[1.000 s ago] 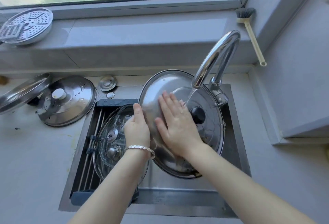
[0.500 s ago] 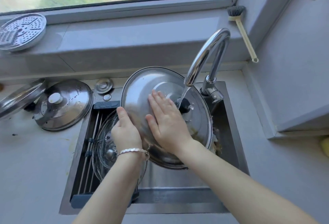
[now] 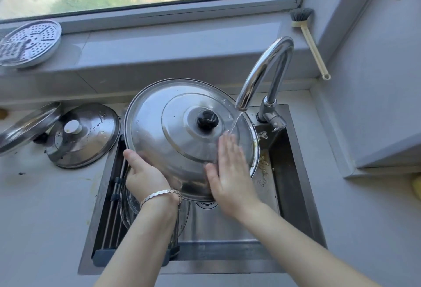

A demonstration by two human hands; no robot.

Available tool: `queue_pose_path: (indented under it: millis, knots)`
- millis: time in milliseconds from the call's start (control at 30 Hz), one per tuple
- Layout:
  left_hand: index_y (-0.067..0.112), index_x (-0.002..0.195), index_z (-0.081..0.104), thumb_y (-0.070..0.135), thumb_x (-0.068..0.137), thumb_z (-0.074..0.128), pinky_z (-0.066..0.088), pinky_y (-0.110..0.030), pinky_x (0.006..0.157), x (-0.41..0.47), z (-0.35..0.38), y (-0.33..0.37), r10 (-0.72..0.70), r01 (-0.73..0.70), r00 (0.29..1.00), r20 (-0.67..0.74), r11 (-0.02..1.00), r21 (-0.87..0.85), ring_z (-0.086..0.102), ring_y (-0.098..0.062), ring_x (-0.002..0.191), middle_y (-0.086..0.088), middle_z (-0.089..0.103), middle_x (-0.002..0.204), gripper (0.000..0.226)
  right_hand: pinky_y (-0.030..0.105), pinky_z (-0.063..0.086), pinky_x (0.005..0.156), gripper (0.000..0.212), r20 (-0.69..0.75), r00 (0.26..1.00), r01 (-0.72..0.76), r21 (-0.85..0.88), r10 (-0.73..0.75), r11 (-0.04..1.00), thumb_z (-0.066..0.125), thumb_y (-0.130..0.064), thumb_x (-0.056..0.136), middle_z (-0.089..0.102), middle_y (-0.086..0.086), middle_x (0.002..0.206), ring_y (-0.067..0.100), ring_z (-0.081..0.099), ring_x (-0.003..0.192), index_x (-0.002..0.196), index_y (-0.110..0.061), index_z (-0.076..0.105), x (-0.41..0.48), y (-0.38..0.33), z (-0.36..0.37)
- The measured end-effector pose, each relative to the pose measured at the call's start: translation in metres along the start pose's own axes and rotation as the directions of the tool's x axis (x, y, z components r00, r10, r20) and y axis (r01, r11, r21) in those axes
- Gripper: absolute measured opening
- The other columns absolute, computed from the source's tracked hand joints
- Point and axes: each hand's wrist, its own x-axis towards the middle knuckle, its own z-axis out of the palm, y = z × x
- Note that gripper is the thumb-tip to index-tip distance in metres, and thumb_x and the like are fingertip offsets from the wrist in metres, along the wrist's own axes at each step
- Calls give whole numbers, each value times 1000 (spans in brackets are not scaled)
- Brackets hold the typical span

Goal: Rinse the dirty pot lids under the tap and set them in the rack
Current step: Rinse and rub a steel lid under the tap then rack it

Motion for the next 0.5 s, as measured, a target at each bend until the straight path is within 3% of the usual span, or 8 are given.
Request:
queue_pose_path:
  millis: [67,100,200,267,333,433,500]
  knots:
    - [21,60,55,59,89,34,40,-23,56,-2,-1,-1,7,-7,1000,3,1000,12,51,-8,58,10,56,64,53,22,-20,111,68,4,994,106,-38,-106,994,11,-52,89,-20,-3,150,6,-23,139,141,-15,-14,-12,-5,6]
    - [18,65,58,59,89,33,43,-27,62,-2,-2,-2,10,-10,1000,2,1000,20,54,-13,62,8,58,67,53,22,-20,111,70,-4,998,68,-32,-68,997,12,-54,89,-21,-3,150,5,-24,138,141,-16,-15,-8,-1,4]
    - [22,78,61,62,87,33,41,-28,68,-4,-9,-6,13,-12,1000,-19,999,41,54,-19,69,8,59,70,50,27,-14,114,71,43,955,-298,98,295,950,21,-49,96,-17,6,155,12,-18,141,146,-9,-9,24,15,-12]
    - [23,79,62,63,86,34,42,-24,60,-4,-11,-6,11,-9,999,-32,999,46,52,-14,61,9,57,66,49,31,-11,116,68,28,919,-394,113,394,912,22,-43,97,-14,10,156,17,-16,143,147,-6,-6,29,14,-16]
    - [21,83,63,62,87,34,42,-17,57,-7,-10,-2,23,-22,999,-33,999,32,54,-15,63,6,60,70,51,31,-16,114,70,-7,953,-302,62,303,951,15,-48,95,-20,9,154,16,-23,140,146,-6,-8,15,1,-7]
    - [19,88,65,57,90,35,41,-22,64,-13,-4,2,-1,1,1000,-28,1000,-12,57,-16,76,6,63,77,48,24,-24,109,77,13,994,-104,12,104,994,4,-55,85,-25,0,149,12,-29,137,146,-9,-9,-10,-17,9]
    - [19,83,63,56,90,36,42,-24,62,-18,-2,1,-42,42,999,-16,999,-32,57,-17,75,9,62,73,46,23,-19,111,74,10,979,-205,62,205,977,13,-54,91,-17,1,154,11,-21,140,147,-9,-5,7,-6,6]
